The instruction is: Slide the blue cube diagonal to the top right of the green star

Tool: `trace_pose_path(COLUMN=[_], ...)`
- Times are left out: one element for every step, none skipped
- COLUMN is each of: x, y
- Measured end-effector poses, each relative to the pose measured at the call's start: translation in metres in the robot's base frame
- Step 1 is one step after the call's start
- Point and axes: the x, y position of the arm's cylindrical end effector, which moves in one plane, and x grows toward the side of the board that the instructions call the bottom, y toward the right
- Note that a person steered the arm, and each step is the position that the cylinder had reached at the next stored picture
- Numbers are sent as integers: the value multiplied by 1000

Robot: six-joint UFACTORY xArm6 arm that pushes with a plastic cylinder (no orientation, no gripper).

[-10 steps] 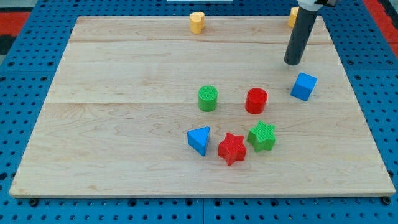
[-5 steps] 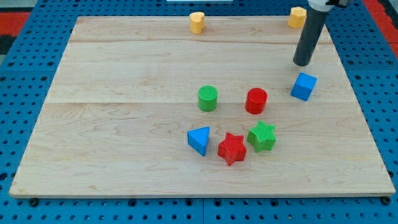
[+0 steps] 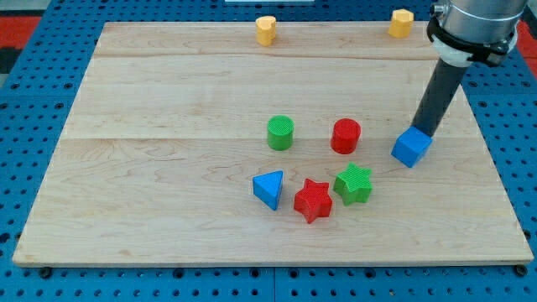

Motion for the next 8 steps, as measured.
trace_pose_path(x=[16, 38, 46, 38, 61, 83, 62, 23], y=[28, 47, 30, 22, 21, 6, -48, -59])
